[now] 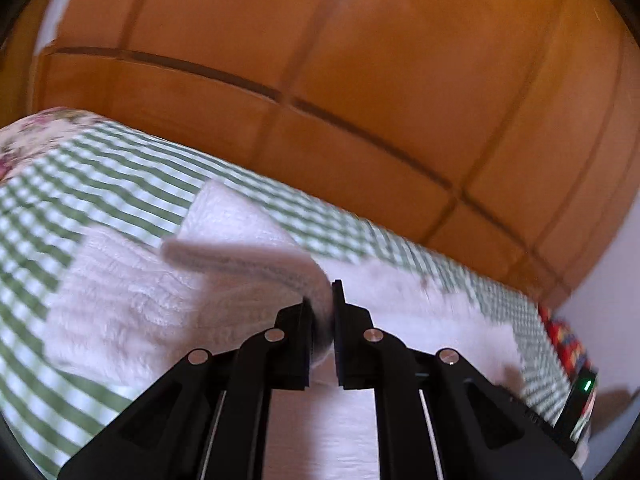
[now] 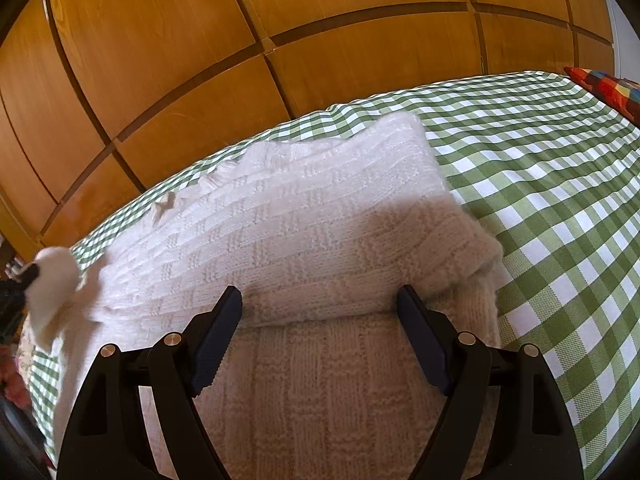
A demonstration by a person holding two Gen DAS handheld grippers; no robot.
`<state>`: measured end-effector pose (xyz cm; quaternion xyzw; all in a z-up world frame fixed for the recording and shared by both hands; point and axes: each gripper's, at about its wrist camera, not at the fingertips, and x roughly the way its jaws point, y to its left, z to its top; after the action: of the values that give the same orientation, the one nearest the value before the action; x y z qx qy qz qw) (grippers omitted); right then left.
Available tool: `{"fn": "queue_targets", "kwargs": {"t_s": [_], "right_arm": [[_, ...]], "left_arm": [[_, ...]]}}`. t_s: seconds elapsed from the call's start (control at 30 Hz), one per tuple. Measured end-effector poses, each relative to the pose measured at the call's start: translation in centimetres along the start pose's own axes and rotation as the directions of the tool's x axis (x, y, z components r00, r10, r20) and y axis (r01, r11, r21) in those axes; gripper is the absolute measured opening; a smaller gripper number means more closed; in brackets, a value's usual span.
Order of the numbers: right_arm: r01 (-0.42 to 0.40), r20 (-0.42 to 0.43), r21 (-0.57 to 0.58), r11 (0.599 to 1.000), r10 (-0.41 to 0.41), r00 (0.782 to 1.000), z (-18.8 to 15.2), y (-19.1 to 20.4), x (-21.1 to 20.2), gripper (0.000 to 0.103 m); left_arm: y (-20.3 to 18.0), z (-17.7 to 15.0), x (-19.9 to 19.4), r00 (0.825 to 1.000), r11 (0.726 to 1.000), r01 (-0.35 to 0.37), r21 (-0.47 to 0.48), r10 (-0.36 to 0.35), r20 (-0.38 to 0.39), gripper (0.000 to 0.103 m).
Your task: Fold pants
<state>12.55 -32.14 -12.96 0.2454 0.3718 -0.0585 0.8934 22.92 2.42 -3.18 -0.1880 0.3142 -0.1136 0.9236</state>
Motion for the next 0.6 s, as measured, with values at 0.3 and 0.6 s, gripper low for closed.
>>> {"fn": "queue_targets", "kwargs": {"t_s": [0.3, 0.6], "right_arm": [[-0.005, 0.001, 0.005, 1.000, 0.005, 1.000, 0.0, -0.1, 0.1, 0.079], [-0.010, 0.002, 0.009, 1.000, 0.010, 1.000, 0.0, 0.0, 0.1, 0.079]], "left_arm": [[-7.4, -4.3, 5.3, 0.992, 0.986, -0.009, 0.168, 0.030, -0.123, 0.010], [-7.9, -5.6, 3.2, 0.994, 0.967, 0.009, 0.253, 0.020, -0.111, 0.064]]}}
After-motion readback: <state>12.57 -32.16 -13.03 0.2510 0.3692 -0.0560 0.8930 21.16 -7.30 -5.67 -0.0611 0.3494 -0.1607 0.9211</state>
